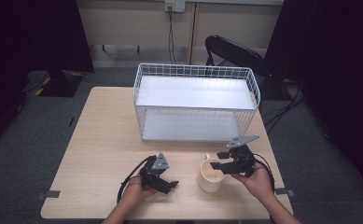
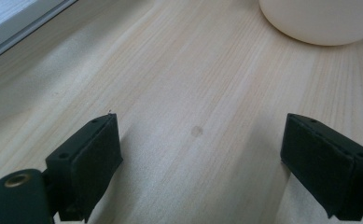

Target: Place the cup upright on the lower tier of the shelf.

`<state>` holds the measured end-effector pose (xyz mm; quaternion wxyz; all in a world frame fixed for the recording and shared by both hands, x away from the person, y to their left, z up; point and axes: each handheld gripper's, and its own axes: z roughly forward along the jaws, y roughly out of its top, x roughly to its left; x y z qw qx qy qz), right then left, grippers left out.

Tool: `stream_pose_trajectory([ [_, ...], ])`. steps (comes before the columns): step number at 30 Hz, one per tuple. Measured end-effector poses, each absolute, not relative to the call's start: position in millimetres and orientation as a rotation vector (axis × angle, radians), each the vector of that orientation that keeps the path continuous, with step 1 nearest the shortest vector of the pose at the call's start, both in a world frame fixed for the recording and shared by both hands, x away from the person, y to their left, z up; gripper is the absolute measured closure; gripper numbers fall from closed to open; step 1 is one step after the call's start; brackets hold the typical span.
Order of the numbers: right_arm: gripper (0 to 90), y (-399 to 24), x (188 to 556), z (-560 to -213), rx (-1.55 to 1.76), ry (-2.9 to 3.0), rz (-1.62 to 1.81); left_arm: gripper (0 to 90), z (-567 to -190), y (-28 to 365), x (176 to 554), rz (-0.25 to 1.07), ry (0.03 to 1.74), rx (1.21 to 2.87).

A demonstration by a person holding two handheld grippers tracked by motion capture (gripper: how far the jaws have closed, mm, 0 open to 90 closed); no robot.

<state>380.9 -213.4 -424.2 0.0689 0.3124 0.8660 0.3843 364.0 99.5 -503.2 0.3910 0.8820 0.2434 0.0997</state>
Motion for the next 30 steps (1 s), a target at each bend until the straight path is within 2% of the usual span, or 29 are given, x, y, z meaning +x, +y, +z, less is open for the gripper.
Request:
stream_pose_trajectory([
  [11, 58.0, -210.2, 378.5, -431.6, 0.921, 2.616, 1.113, 10.4, -503.4, 99.0, 364.6, 0.257, 0.623, 2.241],
  [16, 65.1, -207.5, 378.0, -434.8, 0.915, 2.627, 1.081, 10.4, -503.4, 99.0, 364.6, 0.257, 0.622, 2.241],
  [30, 73.2, -203.2, 378.1, -441.0, 0.916, 2.632, 1.025, 10.4, -503.4, 99.0, 364.6, 0.257, 0.623, 2.241],
])
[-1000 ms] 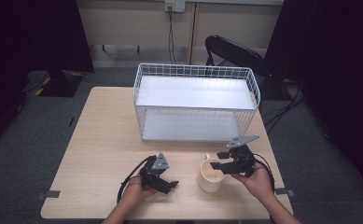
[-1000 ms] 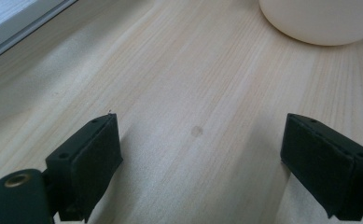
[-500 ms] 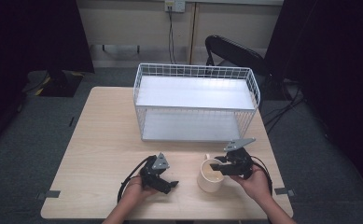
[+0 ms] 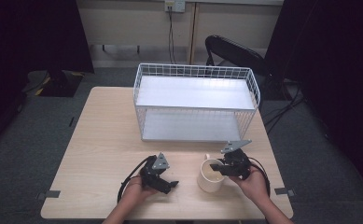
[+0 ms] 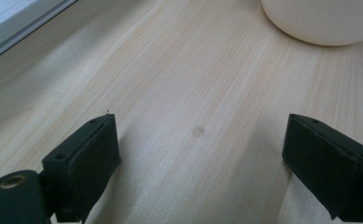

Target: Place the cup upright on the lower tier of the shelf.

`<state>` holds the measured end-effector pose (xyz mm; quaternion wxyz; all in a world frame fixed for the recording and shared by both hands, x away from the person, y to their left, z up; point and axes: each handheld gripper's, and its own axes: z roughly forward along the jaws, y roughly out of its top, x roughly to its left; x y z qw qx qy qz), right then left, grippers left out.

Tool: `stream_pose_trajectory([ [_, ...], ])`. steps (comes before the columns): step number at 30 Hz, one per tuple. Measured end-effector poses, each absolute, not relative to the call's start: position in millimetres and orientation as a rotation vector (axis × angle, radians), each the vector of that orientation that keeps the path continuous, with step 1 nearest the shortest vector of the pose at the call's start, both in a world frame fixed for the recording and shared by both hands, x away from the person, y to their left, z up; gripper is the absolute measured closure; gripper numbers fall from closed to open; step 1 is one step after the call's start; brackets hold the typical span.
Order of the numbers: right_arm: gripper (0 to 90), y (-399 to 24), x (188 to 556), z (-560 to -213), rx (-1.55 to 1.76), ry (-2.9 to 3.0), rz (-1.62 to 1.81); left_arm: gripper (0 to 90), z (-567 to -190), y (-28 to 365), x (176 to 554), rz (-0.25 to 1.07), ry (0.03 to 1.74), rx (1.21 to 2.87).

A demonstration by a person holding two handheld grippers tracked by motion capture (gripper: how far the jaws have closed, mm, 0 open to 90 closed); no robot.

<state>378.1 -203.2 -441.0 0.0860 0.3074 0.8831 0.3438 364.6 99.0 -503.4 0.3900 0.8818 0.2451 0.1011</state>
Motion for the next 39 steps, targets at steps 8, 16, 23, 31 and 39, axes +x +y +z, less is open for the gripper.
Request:
stream_pose_trajectory([
  [8, 77.7, -200.4, 377.2, -441.2, 0.902, 2.623, 0.988, 10.4, -503.4, 99.0, 364.6, 0.257, 0.623, 2.241],
  [16, 82.7, -206.5, 376.3, -437.4, 0.933, 2.565, 0.974, 10.4, -503.4, 99.0, 364.6, 0.257, 0.623, 2.241],
  [23, 83.0, -211.8, 378.1, -436.1, 0.958, 2.524, 0.976, 10.4, -503.3, 99.0, 364.6, 0.257, 0.623, 2.241],
  [31, 83.1, -211.5, 386.3, -429.4, 0.982, 2.457, 0.992, 10.4, -503.3, 99.0, 364.6, 0.257, 0.623, 2.241],
  [39, 83.1, -208.4, 397.2, -424.7, 1.006, 2.386, 0.985, 10.4, -503.3, 99.0, 364.6, 0.256, 0.623, 2.241],
])
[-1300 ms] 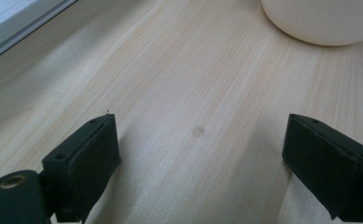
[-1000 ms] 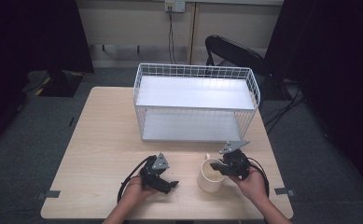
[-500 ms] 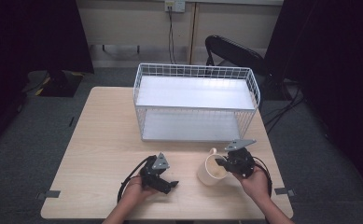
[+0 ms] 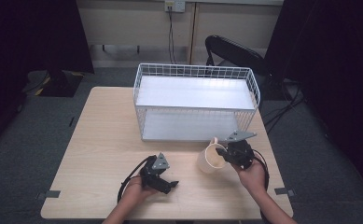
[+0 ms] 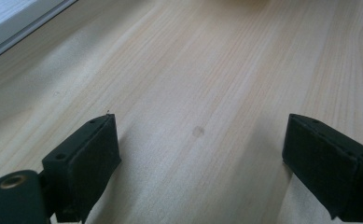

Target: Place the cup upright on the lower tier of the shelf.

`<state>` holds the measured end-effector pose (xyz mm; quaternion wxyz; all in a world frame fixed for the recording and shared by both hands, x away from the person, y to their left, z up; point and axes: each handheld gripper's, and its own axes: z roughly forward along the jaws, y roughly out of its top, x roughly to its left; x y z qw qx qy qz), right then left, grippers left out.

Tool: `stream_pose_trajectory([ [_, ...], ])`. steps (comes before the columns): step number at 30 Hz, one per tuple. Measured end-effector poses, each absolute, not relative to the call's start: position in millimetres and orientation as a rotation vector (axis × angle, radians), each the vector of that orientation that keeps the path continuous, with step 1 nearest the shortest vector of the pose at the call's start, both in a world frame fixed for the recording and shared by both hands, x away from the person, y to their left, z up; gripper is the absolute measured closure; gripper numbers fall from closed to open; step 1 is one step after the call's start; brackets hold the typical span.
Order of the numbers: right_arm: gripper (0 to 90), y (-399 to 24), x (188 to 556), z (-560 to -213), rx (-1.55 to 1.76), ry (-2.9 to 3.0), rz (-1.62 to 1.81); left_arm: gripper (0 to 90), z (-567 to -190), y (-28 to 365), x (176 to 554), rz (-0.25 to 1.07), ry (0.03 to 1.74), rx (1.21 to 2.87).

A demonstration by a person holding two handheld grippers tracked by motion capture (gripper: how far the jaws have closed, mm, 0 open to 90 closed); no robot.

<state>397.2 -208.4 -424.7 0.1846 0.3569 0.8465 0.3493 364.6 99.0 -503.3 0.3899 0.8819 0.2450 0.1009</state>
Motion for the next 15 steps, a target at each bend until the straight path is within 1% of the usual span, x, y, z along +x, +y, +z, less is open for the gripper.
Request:
stream_pose_trajectory([
  [15, 83.2, -203.2, 416.6, -422.6, 1.076, 2.249, 0.967, 10.4, -503.4, 99.0, 364.5, 0.257, 0.624, 2.240],
])
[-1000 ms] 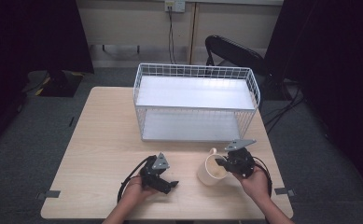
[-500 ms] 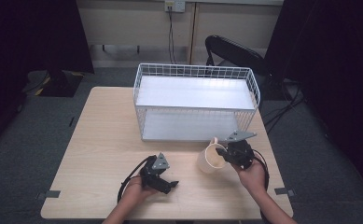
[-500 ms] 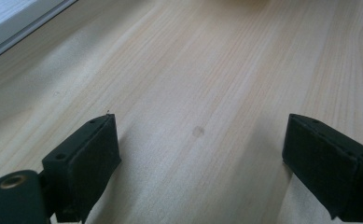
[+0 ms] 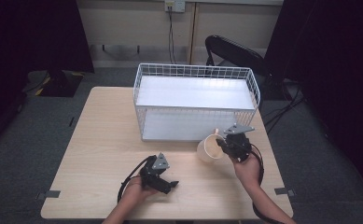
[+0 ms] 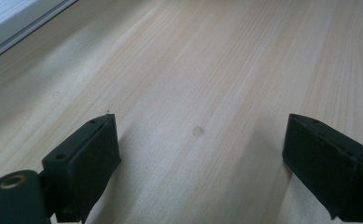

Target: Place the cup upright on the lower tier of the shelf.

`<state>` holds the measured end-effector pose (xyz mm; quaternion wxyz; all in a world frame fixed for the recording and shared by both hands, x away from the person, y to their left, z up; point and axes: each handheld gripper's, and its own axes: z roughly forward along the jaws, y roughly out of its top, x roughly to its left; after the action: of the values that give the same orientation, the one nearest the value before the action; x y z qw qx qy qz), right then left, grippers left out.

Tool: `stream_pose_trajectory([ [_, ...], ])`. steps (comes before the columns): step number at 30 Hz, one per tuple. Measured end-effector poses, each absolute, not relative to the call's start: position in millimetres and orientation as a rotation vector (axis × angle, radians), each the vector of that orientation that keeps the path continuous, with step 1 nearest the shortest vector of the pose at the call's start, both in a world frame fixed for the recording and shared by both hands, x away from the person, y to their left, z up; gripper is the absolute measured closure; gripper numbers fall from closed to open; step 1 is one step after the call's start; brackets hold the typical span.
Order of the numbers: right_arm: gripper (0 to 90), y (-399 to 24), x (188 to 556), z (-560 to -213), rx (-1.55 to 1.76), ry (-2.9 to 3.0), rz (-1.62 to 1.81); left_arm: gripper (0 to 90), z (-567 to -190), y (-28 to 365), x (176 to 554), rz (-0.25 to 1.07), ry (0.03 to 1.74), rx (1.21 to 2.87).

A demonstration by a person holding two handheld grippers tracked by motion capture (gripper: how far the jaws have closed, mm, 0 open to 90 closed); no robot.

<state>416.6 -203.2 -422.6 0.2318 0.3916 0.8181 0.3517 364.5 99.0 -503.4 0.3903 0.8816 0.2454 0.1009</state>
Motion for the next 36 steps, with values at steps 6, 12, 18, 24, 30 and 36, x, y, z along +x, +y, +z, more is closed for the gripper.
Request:
stream_pose_trajectory([
  [6, 83.3, -206.0, 421.8, -421.3, 1.111, 2.177, 0.992, 10.4, -503.3, 99.0, 364.6, 0.256, 0.623, 2.241],
  [12, 83.3, -207.9, 423.6, -423.2, 1.130, 2.099, 1.007, 10.4, -503.4, 99.0, 364.6, 0.257, 0.624, 2.240],
  [18, 83.3, -207.3, 427.5, -426.0, 1.154, 2.065, 1.005, 10.4, -503.4, 99.0, 364.5, 0.257, 0.624, 2.240],
  [24, 83.2, -204.7, 430.7, -429.6, 1.163, 2.020, 0.998, 10.4, -503.4, 99.0, 364.6, 0.256, 0.623, 2.240],
  [30, 83.3, -201.2, 434.6, -432.7, 1.164, 1.984, 0.980, 10.4, -503.3, 99.0, 364.6, 0.256, 0.623, 2.241],
  [36, 83.3, -200.3, 438.3, -435.9, 1.174, 1.933, 0.980, 10.4, -503.4, 99.0, 364.6, 0.257, 0.623, 2.240],
])
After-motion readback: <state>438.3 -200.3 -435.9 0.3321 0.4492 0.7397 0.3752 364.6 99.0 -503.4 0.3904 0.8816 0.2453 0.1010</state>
